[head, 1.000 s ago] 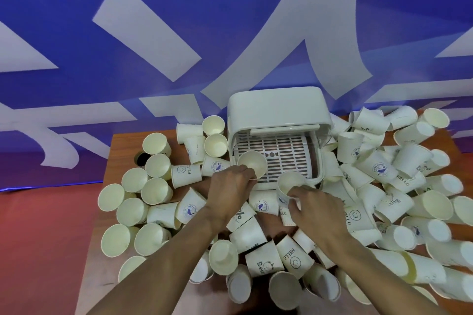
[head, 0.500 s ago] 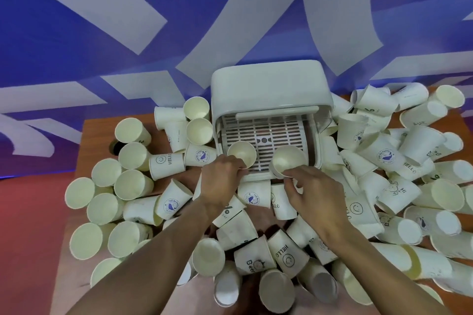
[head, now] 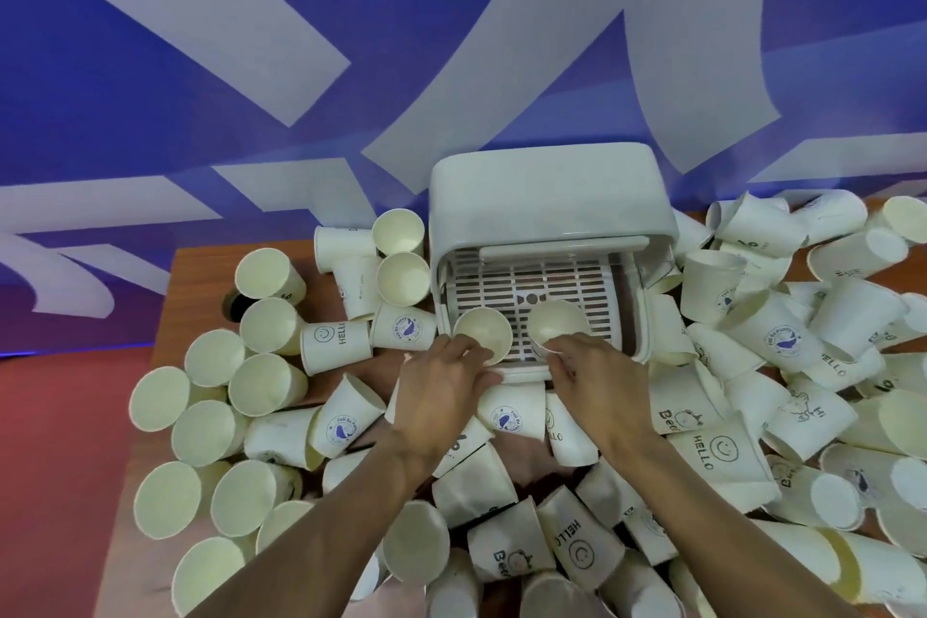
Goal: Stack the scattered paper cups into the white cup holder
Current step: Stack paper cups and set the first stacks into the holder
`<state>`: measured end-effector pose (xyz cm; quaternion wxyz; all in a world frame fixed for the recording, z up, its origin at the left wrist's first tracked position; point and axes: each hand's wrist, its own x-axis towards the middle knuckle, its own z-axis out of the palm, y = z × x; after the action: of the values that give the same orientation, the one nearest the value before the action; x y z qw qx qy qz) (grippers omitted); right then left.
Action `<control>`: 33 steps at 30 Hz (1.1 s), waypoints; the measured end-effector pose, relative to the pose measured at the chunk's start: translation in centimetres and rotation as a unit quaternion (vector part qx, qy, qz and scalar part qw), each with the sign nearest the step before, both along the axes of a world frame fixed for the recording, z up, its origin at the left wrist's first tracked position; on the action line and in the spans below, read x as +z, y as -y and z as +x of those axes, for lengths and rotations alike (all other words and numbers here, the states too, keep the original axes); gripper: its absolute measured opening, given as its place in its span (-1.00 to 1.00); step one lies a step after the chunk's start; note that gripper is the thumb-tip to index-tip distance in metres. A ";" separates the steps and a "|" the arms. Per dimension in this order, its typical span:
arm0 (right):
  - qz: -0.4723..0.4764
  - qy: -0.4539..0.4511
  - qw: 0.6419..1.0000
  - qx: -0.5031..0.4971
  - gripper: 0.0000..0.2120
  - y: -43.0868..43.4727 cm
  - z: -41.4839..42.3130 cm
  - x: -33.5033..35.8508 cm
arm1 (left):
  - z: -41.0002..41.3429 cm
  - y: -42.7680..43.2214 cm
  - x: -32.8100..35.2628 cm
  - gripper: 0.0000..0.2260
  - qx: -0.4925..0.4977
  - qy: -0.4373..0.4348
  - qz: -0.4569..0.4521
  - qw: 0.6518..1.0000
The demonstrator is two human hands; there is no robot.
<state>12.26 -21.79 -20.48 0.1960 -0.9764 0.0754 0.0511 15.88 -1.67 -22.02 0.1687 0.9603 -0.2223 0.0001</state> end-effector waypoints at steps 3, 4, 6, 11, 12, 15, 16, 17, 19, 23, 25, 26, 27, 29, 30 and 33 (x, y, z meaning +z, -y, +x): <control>0.006 -0.008 1.000 -0.002 -0.81 0.1 -0.1 -0.9 | -0.4 -0.4 0.4 -0.78 -0.007 -0.002 -0.020 1.000; 0.005 -0.007 1.000 -0.001 -0.81 0.1 -0.1 -1.0 | -0.6 -0.5 0.6 -0.79 -0.009 -0.002 -0.023 1.000; 0.007 -0.009 1.000 0.003 -0.80 0.0 0.0 -1.1 | -0.9 -0.8 1.1 -0.83 -0.016 -0.001 -0.035 0.999; 0.018 -0.026 0.999 0.006 -0.75 0.0 -0.5 -0.7 | -1.8 -1.0 2.9 -0.89 -0.029 0.000 -0.044 0.999; 0.025 -0.026 0.999 0.008 -0.76 0.1 -0.6 -0.6 | -1.9 -1.0 3.3 -0.88 -0.028 -0.006 -0.038 0.999; 0.037 -0.024 0.999 0.025 -0.78 0.0 -0.7 -0.3 | -2.3 -1.3 4.6 -0.86 -0.024 -0.018 -0.021 0.999; 0.032 -0.024 0.999 0.029 -0.78 -0.2 -0.6 -0.3 | -2.3 -1.5 4.9 -0.86 -0.025 -0.023 -0.015 0.999; 0.027 -0.023 0.999 0.031 -0.78 -0.3 -0.5 -0.3 | -2.4 -1.7 5.1 -0.85 -0.027 -0.026 -0.005 0.999; 0.021 -0.019 0.999 0.031 -0.78 -0.6 -0.4 -0.3 | -2.4 -2.1 5.6 -0.85 -0.032 -0.032 0.011 0.999; 0.014 -0.018 0.999 0.026 -0.76 -0.7 -0.8 0.1 | -2.4 -2.9 6.3 -0.85 -0.025 -0.037 0.036 0.998; -0.009 -0.011 1.000 0.028 -0.74 -0.4 -1.1 0.3 | -2.4 -2.9 6.4 -0.84 -0.035 -0.040 0.059 0.997; -0.026 -0.008 0.999 0.029 -0.72 -0.2 -1.1 0.3 | -2.3 -2.8 6.4 -0.82 -0.039 -0.040 0.070 0.996; -0.042 -0.009 0.999 0.031 -0.70 0.0 -0.9 0.3 | -2.2 -2.6 6.4 -0.81 -0.042 -0.039 0.079 0.995; -0.059 -0.026 0.997 0.045 -0.67 0.2 -0.6 0.1 | -1.9 -1.9 6.4 -0.80 -0.050 -0.038 0.091 0.994; -0.061 -0.036 0.996 0.055 -0.67 0.2 -0.5 0.0 | -1.9 -1.6 6.4 -0.80 -0.053 -0.040 0.097 0.993; -0.032 -0.020 0.998 0.056 -0.66 0.2 -1.0 0.3 | -2.0 -0.8 6.1 -0.80 -0.060 -0.039 0.102 0.992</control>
<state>11.26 -21.95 -20.16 0.1598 -0.9836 0.0265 0.0794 13.86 -0.91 -15.89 0.0778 0.9567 -0.2716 -0.0697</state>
